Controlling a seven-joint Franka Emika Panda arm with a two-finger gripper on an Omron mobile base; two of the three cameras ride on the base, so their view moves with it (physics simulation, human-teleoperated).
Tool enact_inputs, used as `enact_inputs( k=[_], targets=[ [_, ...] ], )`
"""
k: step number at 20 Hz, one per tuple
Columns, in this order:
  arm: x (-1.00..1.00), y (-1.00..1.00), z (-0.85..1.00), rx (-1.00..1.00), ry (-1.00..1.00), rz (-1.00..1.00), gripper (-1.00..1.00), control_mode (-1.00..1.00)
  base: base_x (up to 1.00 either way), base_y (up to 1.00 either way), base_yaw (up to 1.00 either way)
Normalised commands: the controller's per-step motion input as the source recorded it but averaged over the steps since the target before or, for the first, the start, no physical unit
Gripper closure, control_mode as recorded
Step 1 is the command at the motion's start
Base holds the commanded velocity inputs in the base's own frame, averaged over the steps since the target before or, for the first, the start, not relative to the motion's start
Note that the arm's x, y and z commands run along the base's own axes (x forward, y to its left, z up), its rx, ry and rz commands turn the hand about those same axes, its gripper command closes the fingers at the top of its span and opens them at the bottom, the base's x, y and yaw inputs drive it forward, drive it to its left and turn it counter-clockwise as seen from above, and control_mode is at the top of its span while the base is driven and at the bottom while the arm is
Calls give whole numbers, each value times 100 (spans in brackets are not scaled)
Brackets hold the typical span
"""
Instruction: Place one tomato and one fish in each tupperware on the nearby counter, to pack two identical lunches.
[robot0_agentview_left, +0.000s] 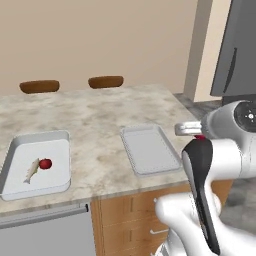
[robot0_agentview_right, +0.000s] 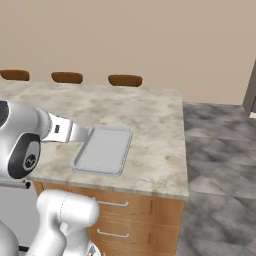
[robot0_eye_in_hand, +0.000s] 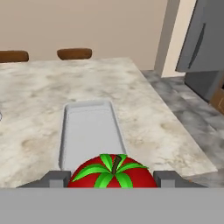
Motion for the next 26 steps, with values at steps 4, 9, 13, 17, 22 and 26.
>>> enact_inputs(
  k=[4, 9, 13, 17, 22, 26],
  targets=[
    [0, 10, -66, 12, 19, 0, 100, -100, 0, 0, 0],
    [3, 0, -36, 2, 22, 0, 100, -100, 0, 0, 0],
    [41, 0, -25, 0, 10, 0, 100, -100, 0, 0, 0],
    [75, -8, -41, 0, 1, 0, 100, -100, 0, 0, 0],
    [67, -16, -66, 0, 0, 0, 100, -100, 0, 0, 0],
    [77, -1, -95, 1, 0, 2, 100, -100, 0, 0, 0]
  ],
)
